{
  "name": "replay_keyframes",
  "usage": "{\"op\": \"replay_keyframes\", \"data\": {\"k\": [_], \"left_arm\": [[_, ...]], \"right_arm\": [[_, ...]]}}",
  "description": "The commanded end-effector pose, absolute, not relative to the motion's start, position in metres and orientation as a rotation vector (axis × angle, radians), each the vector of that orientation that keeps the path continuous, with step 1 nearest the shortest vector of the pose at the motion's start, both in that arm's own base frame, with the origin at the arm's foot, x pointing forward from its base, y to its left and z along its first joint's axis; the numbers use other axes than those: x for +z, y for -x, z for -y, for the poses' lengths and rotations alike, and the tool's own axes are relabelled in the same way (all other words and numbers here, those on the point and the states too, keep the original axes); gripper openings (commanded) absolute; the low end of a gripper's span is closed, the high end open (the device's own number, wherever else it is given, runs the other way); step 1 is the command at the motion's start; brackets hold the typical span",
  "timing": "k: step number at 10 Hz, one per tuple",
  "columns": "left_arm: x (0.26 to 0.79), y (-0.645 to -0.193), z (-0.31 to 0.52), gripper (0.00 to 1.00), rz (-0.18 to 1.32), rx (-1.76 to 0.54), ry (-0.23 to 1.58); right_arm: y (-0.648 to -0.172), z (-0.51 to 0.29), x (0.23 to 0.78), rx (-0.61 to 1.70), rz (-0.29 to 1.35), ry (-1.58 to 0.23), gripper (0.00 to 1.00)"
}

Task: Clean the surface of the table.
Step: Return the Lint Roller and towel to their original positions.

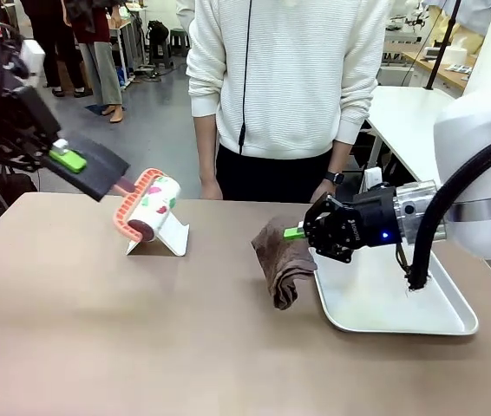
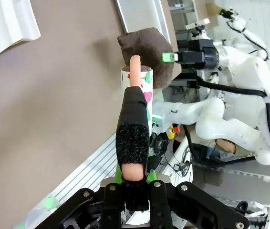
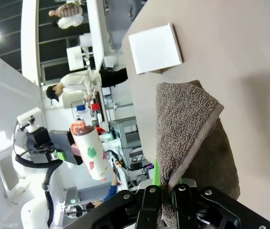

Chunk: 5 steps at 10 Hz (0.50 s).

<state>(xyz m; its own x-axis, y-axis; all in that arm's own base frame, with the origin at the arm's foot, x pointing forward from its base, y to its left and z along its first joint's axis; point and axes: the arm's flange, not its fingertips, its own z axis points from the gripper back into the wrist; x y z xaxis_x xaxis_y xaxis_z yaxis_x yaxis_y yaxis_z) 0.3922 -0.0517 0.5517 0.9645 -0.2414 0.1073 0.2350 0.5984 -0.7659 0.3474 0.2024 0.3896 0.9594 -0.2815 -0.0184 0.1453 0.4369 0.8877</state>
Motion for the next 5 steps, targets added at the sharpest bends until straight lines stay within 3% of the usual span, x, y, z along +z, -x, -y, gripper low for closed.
{"op": "replay_keyframes", "data": {"k": [1,5], "left_arm": [[0.551,-0.44,0.089,0.19,-0.047,-0.213,0.811],[0.529,-0.486,0.117,0.19,-0.046,-0.061,0.681]], "right_arm": [[-0.374,-0.244,0.366,-0.224,0.152,-1.076,0.07],[-0.399,-0.282,0.332,-0.247,0.167,-1.008,0.07]]}}
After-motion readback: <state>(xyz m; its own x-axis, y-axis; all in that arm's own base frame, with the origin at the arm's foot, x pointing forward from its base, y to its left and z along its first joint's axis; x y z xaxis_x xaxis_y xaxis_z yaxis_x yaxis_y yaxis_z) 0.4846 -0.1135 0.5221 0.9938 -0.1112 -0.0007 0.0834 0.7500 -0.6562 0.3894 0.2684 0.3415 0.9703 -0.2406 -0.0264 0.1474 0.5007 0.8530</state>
